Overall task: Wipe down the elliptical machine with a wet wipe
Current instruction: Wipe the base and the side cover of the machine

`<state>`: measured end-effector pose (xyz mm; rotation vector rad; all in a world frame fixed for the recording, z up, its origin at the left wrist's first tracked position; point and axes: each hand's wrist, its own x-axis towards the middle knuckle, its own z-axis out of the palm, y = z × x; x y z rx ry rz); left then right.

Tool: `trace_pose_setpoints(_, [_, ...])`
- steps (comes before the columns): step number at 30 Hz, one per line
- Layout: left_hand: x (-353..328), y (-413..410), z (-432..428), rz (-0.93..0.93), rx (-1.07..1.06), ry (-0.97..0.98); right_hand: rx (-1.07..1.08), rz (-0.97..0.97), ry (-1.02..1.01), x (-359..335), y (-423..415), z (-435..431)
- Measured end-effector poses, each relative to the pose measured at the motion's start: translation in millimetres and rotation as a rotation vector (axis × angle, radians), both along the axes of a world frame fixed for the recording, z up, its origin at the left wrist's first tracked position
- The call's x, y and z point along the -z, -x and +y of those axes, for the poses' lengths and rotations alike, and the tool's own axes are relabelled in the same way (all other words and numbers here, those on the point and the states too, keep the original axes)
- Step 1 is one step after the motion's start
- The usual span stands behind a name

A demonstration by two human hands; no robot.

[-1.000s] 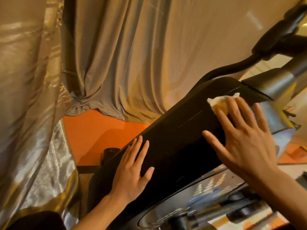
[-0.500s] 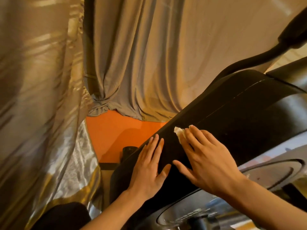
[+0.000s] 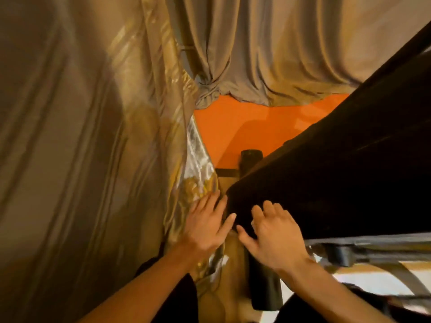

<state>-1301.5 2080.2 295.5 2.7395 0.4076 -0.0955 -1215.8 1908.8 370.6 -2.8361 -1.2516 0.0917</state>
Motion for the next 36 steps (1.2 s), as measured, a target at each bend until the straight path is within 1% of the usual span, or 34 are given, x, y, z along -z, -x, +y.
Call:
trace_pose_setpoints(2, [-20.0, 36.0, 6.8, 0.028, -0.023, -0.013, 0.109, 0.232, 0.168, -7.4, 11.4, 4.0])
trace_pose_setpoints(3, [-32.2, 55.5, 8.3, 0.087, -0.021, -0.02, 0.166, 0.359, 0.266, -12.5, 18.3, 2.9])
trace_pose_setpoints(5, [-64.4, 94.6, 6.0, 0.201, -0.025, -0.013, 0.296, 0.573, 0.338, -29.2, 36.4, -4.6])
trace_pose_setpoints(7, [-98.0, 134.0, -0.3, 0.261, -0.055, 0.001, 0.385, 0.719, 0.388, -60.8, 62.9, -15.7])
trace_pose_setpoints(9, [-140.9, 168.0, -9.8, 0.336, -0.091, 0.073, 0.423, 0.793, 0.47, -97.3, 88.3, -28.7])
trace_pose_setpoints(11, [-181.2, 192.9, -16.6, 0.42, -0.13, 0.173, 0.465, 0.831, 0.509, -137.6, 109.5, -39.5])
trace_pose_setpoints(12, [-198.5, 203.9, -18.4, 0.458, -0.147, 0.19, 0.489, 0.845, 0.509, -157.7, 118.0, -43.2])
trace_pose_setpoints(14, [-228.9, 219.4, -24.0, 0.554, -0.129, 0.153, 0.527, 0.853, 0.49, -192.6, 129.9, -44.6])
trace_pose_setpoints(15, [-239.5, 227.6, -26.9, 0.572, -0.11, 0.147, 0.543, 0.845, 0.481, -207.9, 134.4, -42.0])
trace_pose_setpoints(18, [-282.2, 228.9, -28.8, 0.508, -0.135, 0.191, 0.615, 0.791, 0.393, -243.6, 132.9, -28.2])
trace_pose_setpoints(19, [-292.6, 227.1, -28.6, 0.523, -0.125, 0.206, 0.64, 0.779, 0.351, -251.2, 130.6, -24.7])
trace_pose_setpoints(21, [-310.1, 221.4, -27.8, 0.573, -0.148, 0.219, 0.665, 0.772, 0.284, -261.1, 125.3, -23.0])
trace_pose_setpoints(23, [-320.7, 212.8, -23.7, 0.541, -0.224, 0.198, 0.674, 0.772, 0.264, -267.0, 120.9, -24.8])
trace_pose_setpoints(27, [-334.1, 181.6, -3.9, 0.572, -0.18, 0.171, 0.701, 0.801, 0.274, -275.7, 102.5, -16.8])
trace_pose_setpoints(30, [-332.6, 143.1, 21.3, 0.573, -0.144, 0.155, 0.707, 0.815, 0.258, -272.4, 78.0, 3.1])
trace_pose_setpoints(32, [-332.6, 118.0, 38.7, 0.552, -0.154, 0.15, 0.696, 0.81, 0.255, -268.9, 59.2, 22.6])
trace_pose_setpoints(33, [-334.1, 103.4, 47.3, 0.583, -0.178, 0.157, 0.695, 0.814, 0.244, -267.3, 47.5, 33.7])
trace_pose_setpoints(35, [-337.4, 64.5, 68.2, 0.549, -0.172, 0.142, 0.686, 0.823, 0.236, -261.4, 22.2, 55.1])
trace_pose_setpoints(36, [-337.1, 47.7, 78.9, 0.528, -0.167, 0.174, 0.67, 0.824, 0.24, -260.1, 10.5, 64.2])
